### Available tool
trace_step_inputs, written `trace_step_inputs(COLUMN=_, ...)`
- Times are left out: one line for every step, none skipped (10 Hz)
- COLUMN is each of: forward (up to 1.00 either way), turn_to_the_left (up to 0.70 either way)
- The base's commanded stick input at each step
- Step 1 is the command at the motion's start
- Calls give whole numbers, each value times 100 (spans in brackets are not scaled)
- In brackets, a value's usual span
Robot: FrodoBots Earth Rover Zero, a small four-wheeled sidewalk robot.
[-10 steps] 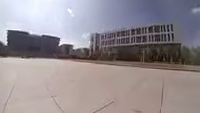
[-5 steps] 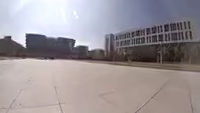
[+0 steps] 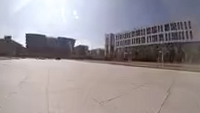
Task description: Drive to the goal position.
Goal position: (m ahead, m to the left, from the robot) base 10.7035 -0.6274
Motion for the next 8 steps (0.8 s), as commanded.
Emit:
trace_step_inputs(forward=70, turn_to_the_left=0)
trace_step_inputs(forward=70, turn_to_the_left=0)
trace_step_inputs(forward=70, turn_to_the_left=0)
trace_step_inputs(forward=70, turn_to_the_left=0)
trace_step_inputs(forward=70, turn_to_the_left=0)
trace_step_inputs(forward=70, turn_to_the_left=0)
trace_step_inputs(forward=70, turn_to_the_left=0)
trace_step_inputs(forward=70, turn_to_the_left=0)
